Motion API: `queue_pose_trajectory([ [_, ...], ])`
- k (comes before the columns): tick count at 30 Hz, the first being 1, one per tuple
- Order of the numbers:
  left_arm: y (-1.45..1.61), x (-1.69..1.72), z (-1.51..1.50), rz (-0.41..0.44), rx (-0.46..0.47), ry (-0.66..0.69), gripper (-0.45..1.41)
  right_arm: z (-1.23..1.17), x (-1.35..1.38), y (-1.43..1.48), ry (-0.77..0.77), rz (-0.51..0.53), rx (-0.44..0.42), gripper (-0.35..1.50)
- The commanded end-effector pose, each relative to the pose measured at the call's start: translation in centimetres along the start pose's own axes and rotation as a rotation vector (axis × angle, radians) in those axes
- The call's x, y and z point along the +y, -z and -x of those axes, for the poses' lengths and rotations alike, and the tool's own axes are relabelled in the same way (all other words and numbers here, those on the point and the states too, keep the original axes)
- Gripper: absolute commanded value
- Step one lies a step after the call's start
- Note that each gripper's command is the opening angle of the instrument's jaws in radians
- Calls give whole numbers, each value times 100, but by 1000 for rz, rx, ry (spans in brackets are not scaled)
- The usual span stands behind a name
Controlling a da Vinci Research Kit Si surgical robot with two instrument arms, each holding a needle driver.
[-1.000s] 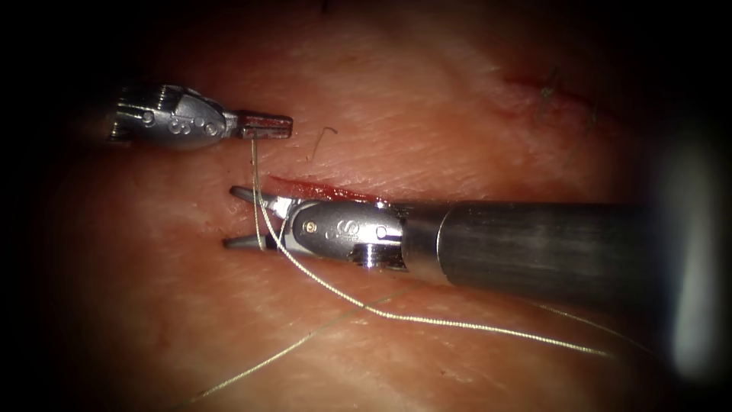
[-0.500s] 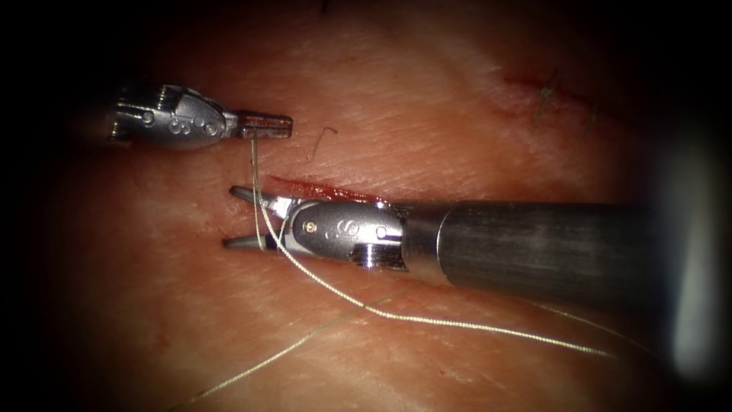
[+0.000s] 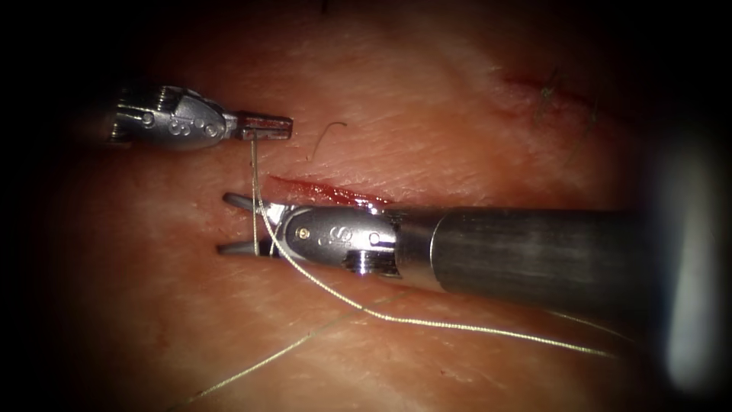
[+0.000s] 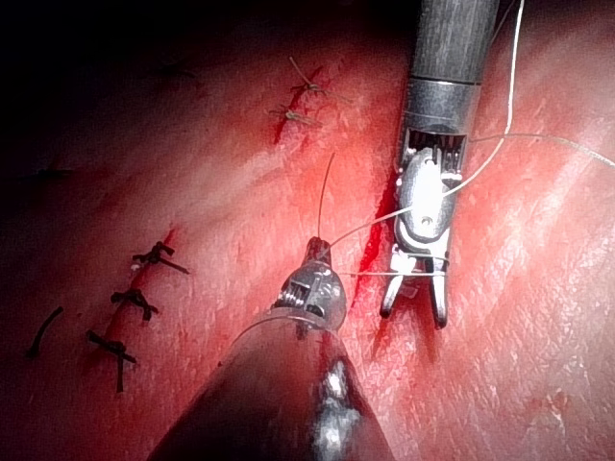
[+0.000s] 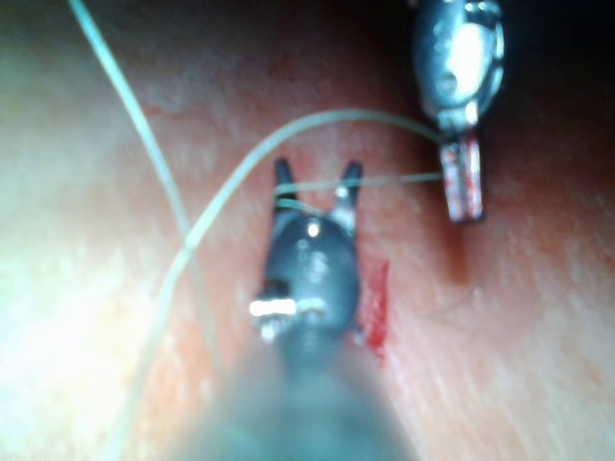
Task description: Wound Closure
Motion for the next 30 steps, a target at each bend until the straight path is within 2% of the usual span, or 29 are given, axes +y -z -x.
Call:
queue_pose_trajectory([
  [1, -9, 1, 1, 1, 2, 0, -45, 2, -1, -8, -1, -3, -2, 50],
  [15, -9, 5, 4, -4, -4, 5, -45, 9, 1, -8, 3, 0, -1, 46],
  [16, -10, 10, 12, -29, -85, 0, -45, 9, 2, -8, 2, 2, 1, 46],
  [17, -11, 13, 17, -37, -109, 13, -45, 9, 2, -8, 2, 1, 1, 46],
  [20, -9, 19, 24, -33, -101, 42, -45, 8, 1, -7, 2, 1, 2, 46],
  [22, -6, 22, 26, -28, -72, 70, -45, 8, 1, -7, 2, 0, 2, 46],
  [23, 0, 22, 24, -38, -13, 110, -45, 9, 0, -8, 3, 2, 4, 46],
  [28, 2, 18, 18, -50, 76, 169, -45, 9, -1, -9, 4, 5, 10, 46],
  [29, 0, 17, 18, -52, 139, 211, -45, 9, -1, -9, 4, 4, 10, 46],
  [30, 0, 17, 18, -52, 139, 211, -45, 9, -1, -9, 4, 4, 10, 46],
])
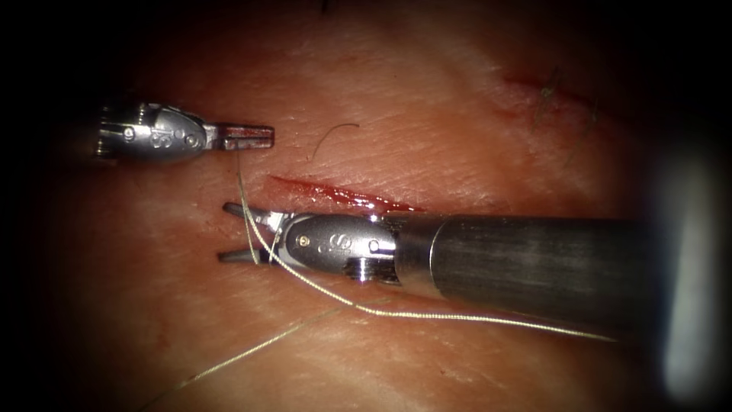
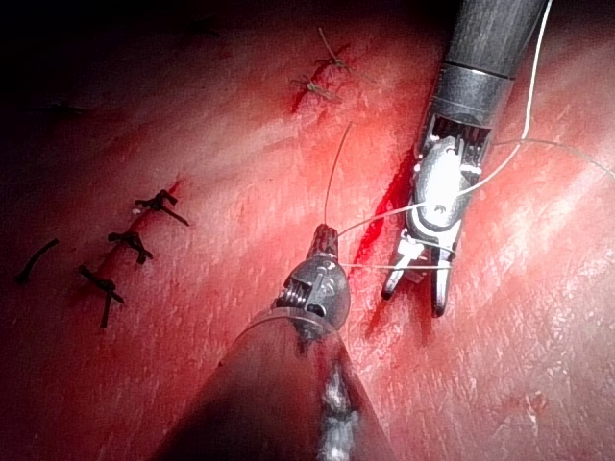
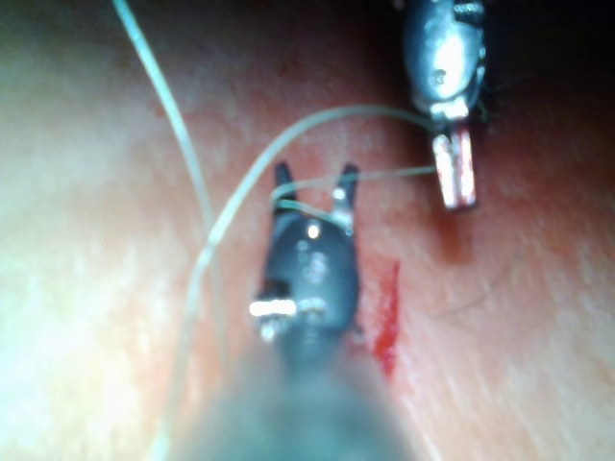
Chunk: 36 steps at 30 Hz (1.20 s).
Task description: Wound Closure
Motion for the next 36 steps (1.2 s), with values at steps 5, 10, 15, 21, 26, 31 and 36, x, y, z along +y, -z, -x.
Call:
queue_pose_trajectory([
  [5, -14, 2, 16, -5, 158, 112, -45, 3, -2, -7, -12, -8, 23, 45],
  [10, -20, 2, 27, -8, 238, 154, -45, 1, -1, -6, -25, -12, 38, 45],
  [15, -30, 2, 41, -16, 365, 180, -45, -1, -1, -5, -55, -17, 77, 45],
  [21, -40, 10, 58, -15, 493, 203, -45, -7, 5, 2, -87, -8, 142, 43],
  [26, -39, 14, 55, -14, 544, 203, -45, -12, 14, 11, -128, 23, 208, 40],
  [31, -36, 20, 49, 3, 570, 205, -45, -17, 24, 21, -143, 73, 216, 40],
  [36, -30, 22, 45, 16, 580, 208, -45, -15, 35, 32, -157, 135, 226, 40],
])
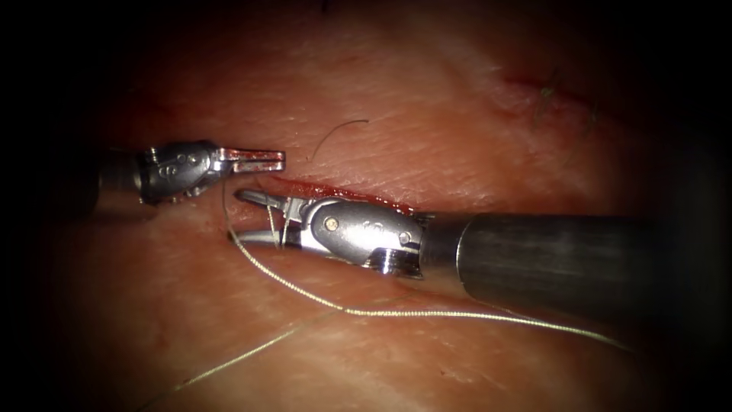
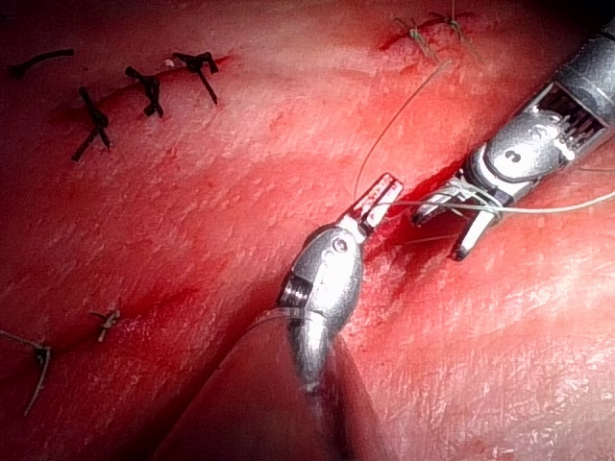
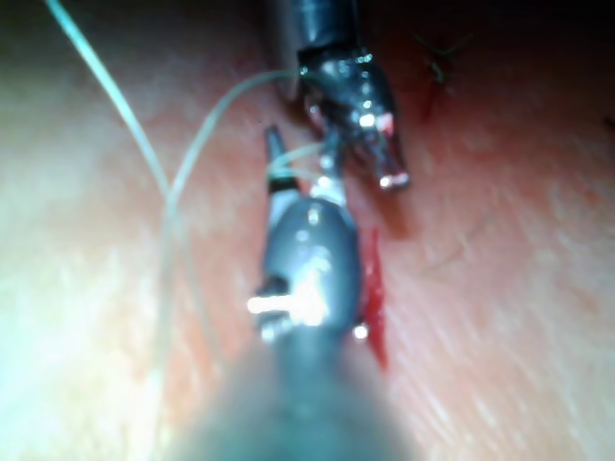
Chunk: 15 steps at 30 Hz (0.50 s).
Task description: Wound Closure
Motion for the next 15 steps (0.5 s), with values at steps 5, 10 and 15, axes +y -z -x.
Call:
queue_pose_trajectory([
  [5, -3, 10, 7, 15, 5, -23, -45, 9, 13, 6, -6, 72, 37, 38],
  [10, -3, 10, 13, 4, -1, -33, -45, 8, 15, 8, -28, 85, 63, 35],
  [15, -5, 13, 18, -2, -1, -39, -45, 8, 15, 9, -67, 102, 106, 35],
])
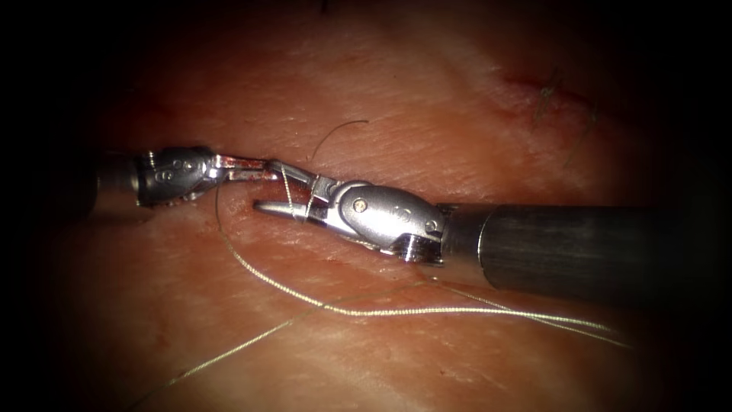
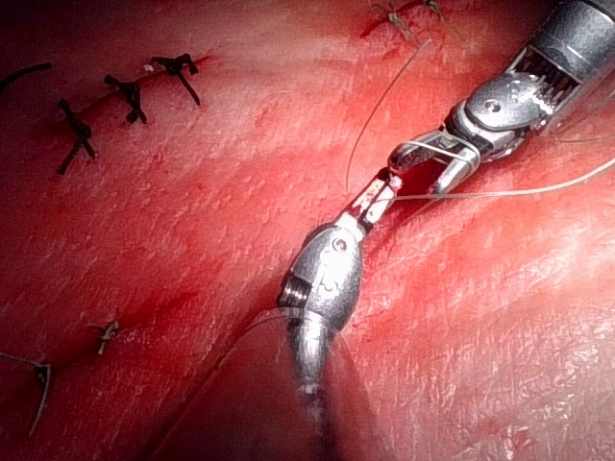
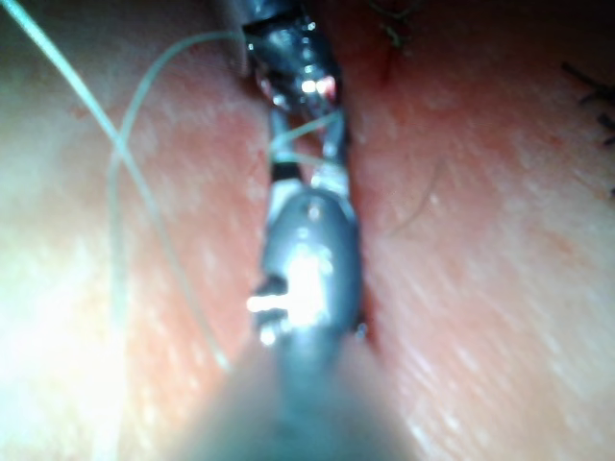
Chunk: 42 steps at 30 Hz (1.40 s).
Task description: Wound Closure
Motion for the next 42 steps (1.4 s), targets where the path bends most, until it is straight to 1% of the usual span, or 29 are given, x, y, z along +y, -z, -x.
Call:
queue_pose_trajectory([
  [1, -4, 3, 8, 2, 1, 2, -45, 7, -4, -6, -5, -2, 5, 35],
  [4, -7, 3, 11, 2, -12, 0, -45, 7, -4, -7, -25, 1, 25, 35],
  [10, -15, 1, 14, -7, -15, -1, -45, 7, -4, -7, -32, 3, 40, 35],
  [17, -24, 2, 15, -14, -20, -3, -45, 11, -10, -12, -41, 34, 41, 35],
  [18, -22, 4, 14, -12, -20, -3, -45, 9, -7, -12, -49, 59, 38, 53],
  [19, -22, 4, 14, -12, -20, -3, -45, 9, -7, -12, -49, 59, 38, 53],
  [20, -21, 6, 13, -11, -19, -2, -45, 8, -5, -12, -66, 89, 34, 85],
  [21, -21, 6, 13, -11, -19, -2, -45, 7, -4, -12, -70, 99, 30, 93],
  [24, -21, 9, 12, -9, -22, -2, -45, 5, -2, -11, -77, 121, 23, 108],
  [29, -21, 11, 11, -9, -22, -2, -45, 3, -1, -11, -90, 119, 24, 117],
  [33, -22, 14, 11, -6, -20, -2, -45, 2, -1, -12, -96, 119, 24, 117],
  [39, -21, 21, 7, 10, -13, -13, -45, -1, 3, -1, -99, 118, 23, 105],
  [42, -18, 22, 7, 14, -11, -18, -45, 0, 7, 5, -98, 136, 15, 102],
])
